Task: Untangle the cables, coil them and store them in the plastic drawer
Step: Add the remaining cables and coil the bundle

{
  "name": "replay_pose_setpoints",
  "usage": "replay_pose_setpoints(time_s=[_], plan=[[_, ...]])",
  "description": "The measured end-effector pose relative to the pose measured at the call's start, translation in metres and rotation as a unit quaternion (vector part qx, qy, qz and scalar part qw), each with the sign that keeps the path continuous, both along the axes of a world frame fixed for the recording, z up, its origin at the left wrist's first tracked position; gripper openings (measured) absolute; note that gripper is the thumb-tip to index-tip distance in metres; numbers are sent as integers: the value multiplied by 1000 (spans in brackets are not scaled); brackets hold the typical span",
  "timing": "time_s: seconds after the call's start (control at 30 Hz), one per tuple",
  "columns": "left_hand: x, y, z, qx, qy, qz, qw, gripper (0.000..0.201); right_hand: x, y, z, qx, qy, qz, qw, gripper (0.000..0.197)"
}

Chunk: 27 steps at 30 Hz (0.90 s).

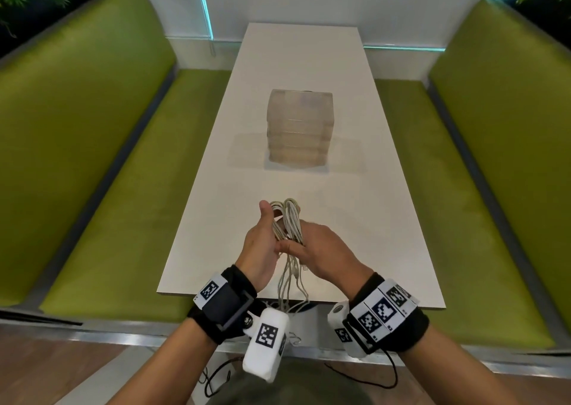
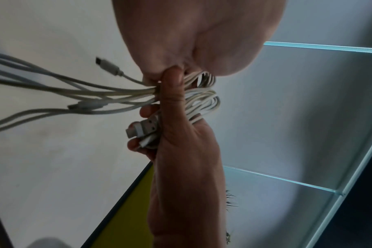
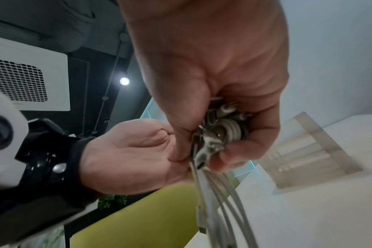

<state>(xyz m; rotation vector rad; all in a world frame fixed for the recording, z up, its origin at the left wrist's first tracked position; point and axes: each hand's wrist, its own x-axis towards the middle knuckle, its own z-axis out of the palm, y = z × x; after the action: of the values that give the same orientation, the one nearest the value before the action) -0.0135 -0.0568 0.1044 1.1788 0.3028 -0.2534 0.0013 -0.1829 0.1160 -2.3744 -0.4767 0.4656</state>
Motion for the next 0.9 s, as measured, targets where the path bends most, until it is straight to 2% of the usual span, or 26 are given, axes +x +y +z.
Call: replay_pose_setpoints(time_s=[0.07, 0.2, 0.27, 0.33, 0.43, 0.53, 0.6, 0.67, 0.8, 0.9], plan=[[-2, 2, -1, 22, -4, -8, 1000, 59, 2, 0, 0, 3, 17, 3, 1000, 18], [-3, 6, 3, 57, -24, -58, 996, 58, 1, -3, -3, 45, 78, 3, 996, 20], [-1, 14, 3, 60, -36, -58, 996, 56, -2, -2, -2, 49, 107, 38, 992, 16], [1, 20, 4, 27, -39, -54, 997, 48, -7, 1, -3, 63, 131, 79, 986, 15], [4, 20, 11, -10, -49, -71, 996, 38, -11, 4, -6, 141, 151, 72, 976, 14], [3, 19, 15, 28, -72, -62, 995, 17, -8, 3, -4, 186, 188, 67, 962, 15], [3, 19, 14, 63, -83, -75, 992, 11, -5, -1, -3, 212, 231, 83, 946, 15], [3, 19, 13, 80, -95, -94, 988, 13, -4, -6, -4, 244, 261, 108, 928, 20], [1, 15, 17, 97, -112, -111, 983, 22, -7, -9, -12, 297, 262, 138, 908, 23], [0, 11, 21, 102, -99, -109, 984, 55, -12, -9, -18, 332, 303, 148, 881, 23]])
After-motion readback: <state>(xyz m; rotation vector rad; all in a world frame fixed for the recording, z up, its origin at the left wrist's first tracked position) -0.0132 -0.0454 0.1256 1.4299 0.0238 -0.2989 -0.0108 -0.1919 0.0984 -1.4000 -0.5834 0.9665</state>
